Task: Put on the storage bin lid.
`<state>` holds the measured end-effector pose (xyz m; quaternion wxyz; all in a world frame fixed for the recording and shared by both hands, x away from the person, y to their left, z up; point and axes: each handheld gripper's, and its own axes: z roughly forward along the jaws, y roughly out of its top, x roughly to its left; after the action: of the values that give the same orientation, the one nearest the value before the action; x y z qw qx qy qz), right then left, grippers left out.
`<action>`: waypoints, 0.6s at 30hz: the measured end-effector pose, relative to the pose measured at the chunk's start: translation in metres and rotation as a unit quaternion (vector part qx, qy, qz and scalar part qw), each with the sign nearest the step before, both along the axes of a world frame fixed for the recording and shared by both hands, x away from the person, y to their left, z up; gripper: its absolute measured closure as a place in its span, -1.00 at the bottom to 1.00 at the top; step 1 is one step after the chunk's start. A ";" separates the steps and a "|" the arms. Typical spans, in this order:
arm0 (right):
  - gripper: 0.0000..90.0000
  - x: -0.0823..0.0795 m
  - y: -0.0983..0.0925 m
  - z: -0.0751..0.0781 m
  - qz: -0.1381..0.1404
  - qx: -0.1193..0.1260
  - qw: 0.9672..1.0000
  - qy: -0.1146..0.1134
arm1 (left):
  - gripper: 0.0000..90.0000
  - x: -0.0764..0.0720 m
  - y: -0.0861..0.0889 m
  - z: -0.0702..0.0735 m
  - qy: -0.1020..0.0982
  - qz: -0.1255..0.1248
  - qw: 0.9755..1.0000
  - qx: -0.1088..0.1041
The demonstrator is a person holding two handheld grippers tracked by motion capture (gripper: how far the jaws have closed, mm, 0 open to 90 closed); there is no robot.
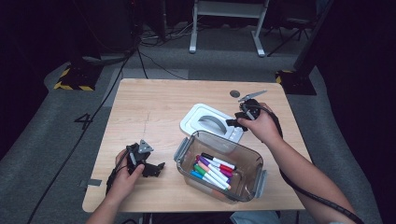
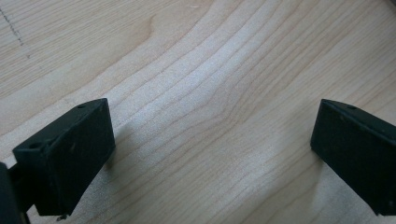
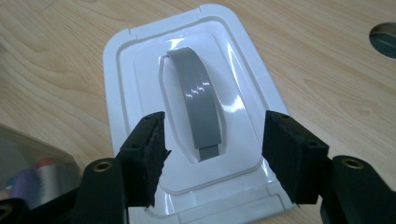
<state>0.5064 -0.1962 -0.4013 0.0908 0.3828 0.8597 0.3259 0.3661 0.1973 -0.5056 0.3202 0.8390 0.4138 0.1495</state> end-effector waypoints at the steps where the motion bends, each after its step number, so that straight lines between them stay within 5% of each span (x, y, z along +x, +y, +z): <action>1: -0.11 0.003 0.002 -0.003 0.004 -0.004 1.000 0.001 | -1.00 0.000 0.000 0.000 0.000 0.000 1.000 0.000; 7: -0.13 0.019 0.021 -0.023 0.034 -0.039 0.999 0.005 | -1.00 -0.001 0.000 0.000 -0.002 0.004 1.000 -0.001; 18: 0.08 0.032 0.030 -0.058 0.068 -0.042 0.996 0.029 | -1.00 0.000 0.000 0.000 0.000 0.003 1.000 0.000</action>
<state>0.5387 -0.1663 -0.4596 0.0601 0.3284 0.8989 0.2836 0.3656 0.1973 -0.5055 0.3192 0.8379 0.4164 0.1505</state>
